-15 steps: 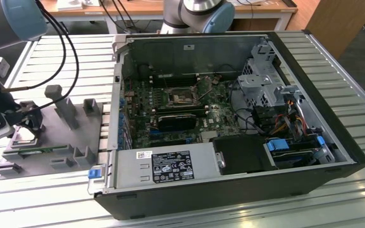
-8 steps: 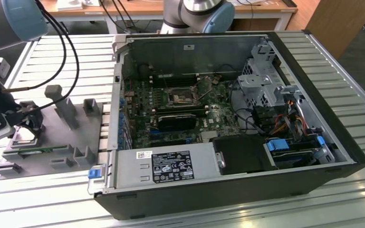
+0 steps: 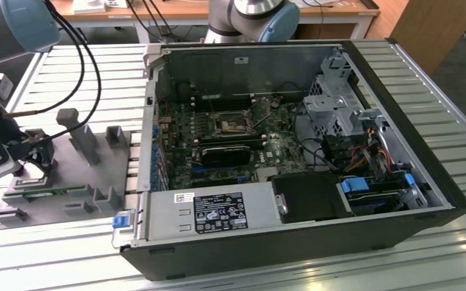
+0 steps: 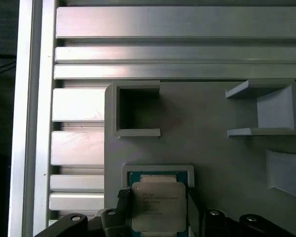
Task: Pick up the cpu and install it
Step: 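Pick up the cpu and move it towards the insertion slot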
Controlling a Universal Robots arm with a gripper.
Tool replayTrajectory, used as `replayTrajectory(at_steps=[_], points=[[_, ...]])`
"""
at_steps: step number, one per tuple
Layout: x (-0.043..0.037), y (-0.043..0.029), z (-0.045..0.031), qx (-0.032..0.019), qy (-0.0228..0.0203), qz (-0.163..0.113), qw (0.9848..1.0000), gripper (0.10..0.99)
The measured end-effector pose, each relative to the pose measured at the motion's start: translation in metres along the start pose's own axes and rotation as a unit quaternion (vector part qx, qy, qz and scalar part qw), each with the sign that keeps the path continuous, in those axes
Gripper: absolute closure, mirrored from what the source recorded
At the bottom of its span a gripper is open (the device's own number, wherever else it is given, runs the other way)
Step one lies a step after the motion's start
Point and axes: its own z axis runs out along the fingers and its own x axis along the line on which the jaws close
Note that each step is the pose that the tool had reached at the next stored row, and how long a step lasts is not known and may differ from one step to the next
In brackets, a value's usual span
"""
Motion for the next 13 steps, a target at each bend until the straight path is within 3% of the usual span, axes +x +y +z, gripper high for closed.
replayTrajectory(at_steps=[6, 7, 13], points=[[0.0001, 0.0001, -0.0006, -0.0001, -0.0001, 0.0, 1.0, 0.514], [0.0001, 0.0001, -0.0009, -0.0002, -0.0001, 0.0, 1.0, 0.451], [0.0013, 0.0, -0.0011, -0.0002, -0.0003, 0.0, 1.0, 0.451]])
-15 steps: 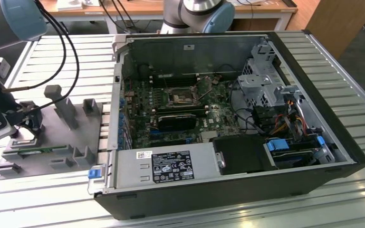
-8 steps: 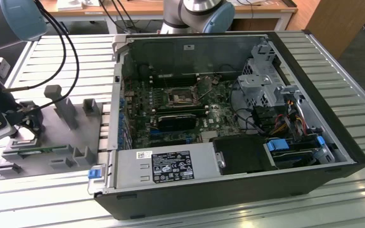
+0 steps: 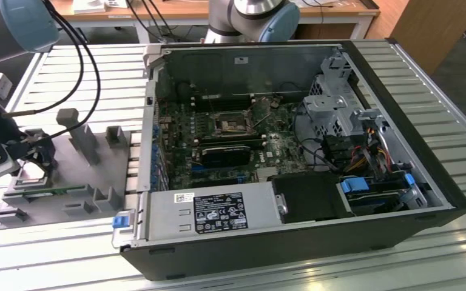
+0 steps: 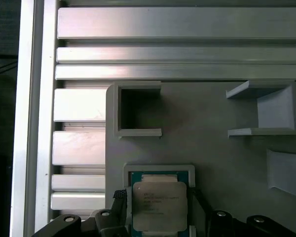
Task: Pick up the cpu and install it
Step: 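Pick up the cpu and move it towards the insertion slot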
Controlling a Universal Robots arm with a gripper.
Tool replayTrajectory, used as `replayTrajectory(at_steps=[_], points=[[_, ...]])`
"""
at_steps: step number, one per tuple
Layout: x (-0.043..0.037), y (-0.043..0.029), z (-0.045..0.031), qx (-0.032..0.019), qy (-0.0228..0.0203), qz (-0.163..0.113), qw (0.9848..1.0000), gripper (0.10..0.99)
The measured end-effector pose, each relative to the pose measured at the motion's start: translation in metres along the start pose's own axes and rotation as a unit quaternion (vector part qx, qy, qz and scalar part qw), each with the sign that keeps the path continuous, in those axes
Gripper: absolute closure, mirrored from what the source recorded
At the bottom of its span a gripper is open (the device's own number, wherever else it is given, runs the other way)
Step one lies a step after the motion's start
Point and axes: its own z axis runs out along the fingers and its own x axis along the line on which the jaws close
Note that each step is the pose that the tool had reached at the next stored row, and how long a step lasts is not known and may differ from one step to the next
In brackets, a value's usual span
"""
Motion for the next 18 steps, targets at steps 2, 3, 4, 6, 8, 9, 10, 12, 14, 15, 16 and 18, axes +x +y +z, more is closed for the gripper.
replayTrajectory(at_steps=[2, 3, 4, 6, 8, 9, 10, 12, 14, 15, 16, 18], points=[[0.0, 0.0, 0.0, 0.0, 0.0, 0.0, 1.0, 0.451], [0.0, 0.0, 0.0001, 0.0, 0.0, 0.0, 1.0, 0.467], [0.0, 0.0, 0.0001, 0.0, 0.0, 0.0, 1.0, 0.467], [0.0, 0.0, 0.0001, 0.0, 0.0, 0.0, 1.0, 0.533], [0.0, 0.0, 0.0001, 0.0, 0.0, 0.0, 1.0, 0.533], [0.0, 0.0, 0.0, -0.0001, -0.0001, 0.0, 1.0, 0.533], [0.0, 0.0001, -0.001, -0.0001, -0.0001, 0.0, 1.0, 0.549], [0.0001, 0.0005, -0.0055, -0.0001, -0.0001, 0.0, 1.0, 0.561], [0.0001, 0.0008, -0.0095, -0.0001, -0.0001, 0.0, 1.0, 0.561], [0.0001, 0.0009, -0.011, -0.0001, 0.0, 0.0, 1.0, 0.561], [0.0001, 0.001, -0.0125, -0.0001, 0.0, 0.0, 1.0, 0.561], [0.0002, 0.0014, -0.0166, -0.0003, 0.0003, 0.0, 1.0, 0.561]])
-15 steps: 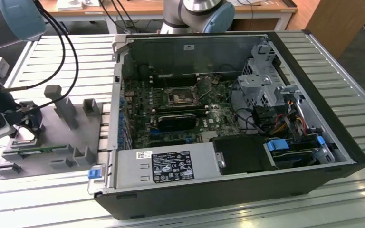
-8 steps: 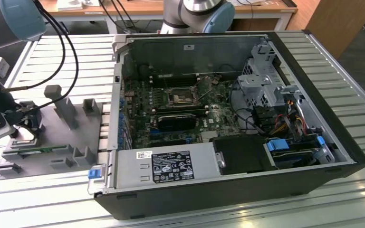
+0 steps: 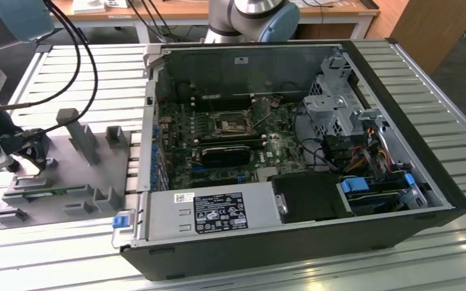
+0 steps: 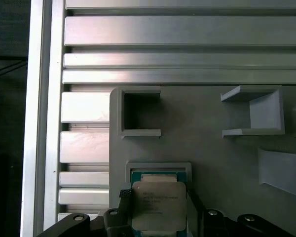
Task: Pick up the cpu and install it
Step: 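Pick up the cpu and move it towards the insertion slot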
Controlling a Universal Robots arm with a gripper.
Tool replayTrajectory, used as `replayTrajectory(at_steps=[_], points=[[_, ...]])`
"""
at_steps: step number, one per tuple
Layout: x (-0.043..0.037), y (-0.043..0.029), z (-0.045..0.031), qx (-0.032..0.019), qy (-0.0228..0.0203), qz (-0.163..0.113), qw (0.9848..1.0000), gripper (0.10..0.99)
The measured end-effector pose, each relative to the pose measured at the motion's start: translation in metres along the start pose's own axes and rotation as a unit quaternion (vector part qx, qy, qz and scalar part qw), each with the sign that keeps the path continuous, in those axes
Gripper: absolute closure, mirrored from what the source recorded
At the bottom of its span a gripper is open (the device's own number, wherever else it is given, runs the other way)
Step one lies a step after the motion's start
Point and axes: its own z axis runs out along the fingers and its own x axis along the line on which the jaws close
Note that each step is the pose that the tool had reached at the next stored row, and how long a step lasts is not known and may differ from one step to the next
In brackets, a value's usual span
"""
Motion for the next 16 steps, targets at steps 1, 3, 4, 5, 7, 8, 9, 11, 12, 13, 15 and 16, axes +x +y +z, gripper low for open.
replayTrajectory(at_steps=[1, 3, 4, 5, 7, 8, 9, 11, 12, 13, 15, 16], points=[[0.0, 0.0002, -0.0024, -0.0005, 0.0, 0.0, 1.0, 0.561], [0.0001, 0.0006, -0.0071, -0.0019, 0.0004, 0.0, 1.0, 0.561], [0.0001, 0.0008, -0.0094, -0.0025, 0.0004, 0.0, 1.0, 0.561], [0.0001, 0.001, -0.0121, -0.0027, 0.0005, 0.0, 1.0, 0.561], [0.0, 0.0012, -0.0157, -0.0057, 0.001, 0.0, 1.0, 0.561], [0.0, 0.0013, -0.0164, -0.006, 0.001, 0.0, 1.0, 0.561], [0.0001, 0.0014, -0.0169, -0.0064, 0.0011, 0.0, 1.0, 0.561], [0.0, 0.0015, -0.0187, -0.007, 0.0011, 0.0, 1.0, 0.561], [0.0001, 0.0015, -0.0193, -0.007, 0.0011, 0.0, 1.0, 0.561], [0.0001, 0.0016, -0.0196, -0.007, 0.0011, 0.0, 1.0, 0.561], [0.0001, 0.0016, -0.0205, -0.0069, 0.0011, 0.0, 1.0, 0.561], [0.0001, 0.0017, -0.0208, -0.007, 0.0011, 0.0, 1.0, 0.561]])
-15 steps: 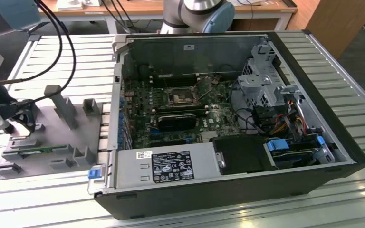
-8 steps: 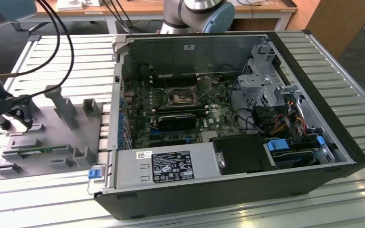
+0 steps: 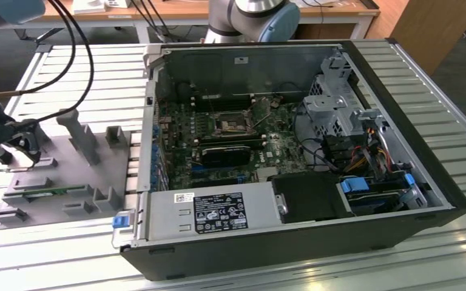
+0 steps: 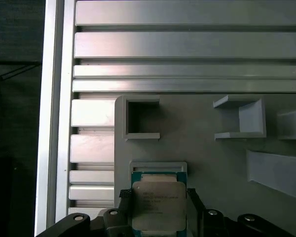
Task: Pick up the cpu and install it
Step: 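Pick up the cpu and move it towards the insertion slot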
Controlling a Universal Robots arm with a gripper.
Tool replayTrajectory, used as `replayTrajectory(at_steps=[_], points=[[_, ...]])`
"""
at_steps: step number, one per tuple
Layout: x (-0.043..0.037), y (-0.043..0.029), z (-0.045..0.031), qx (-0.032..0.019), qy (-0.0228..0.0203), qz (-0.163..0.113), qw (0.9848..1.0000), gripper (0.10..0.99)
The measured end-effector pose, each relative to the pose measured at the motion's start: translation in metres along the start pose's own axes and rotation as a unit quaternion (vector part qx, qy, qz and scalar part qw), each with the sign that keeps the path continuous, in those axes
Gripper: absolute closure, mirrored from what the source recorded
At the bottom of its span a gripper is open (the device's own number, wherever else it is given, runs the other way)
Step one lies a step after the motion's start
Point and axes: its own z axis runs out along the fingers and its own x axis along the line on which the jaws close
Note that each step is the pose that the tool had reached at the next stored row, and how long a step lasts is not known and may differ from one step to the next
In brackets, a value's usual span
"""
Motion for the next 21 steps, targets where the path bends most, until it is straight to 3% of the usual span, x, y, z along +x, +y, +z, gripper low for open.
replayTrajectory(at_steps=[21], points=[[0.0002, 0.001, -0.0111, 0.0, 0.0, 0.0, 1.0, 0.561]])
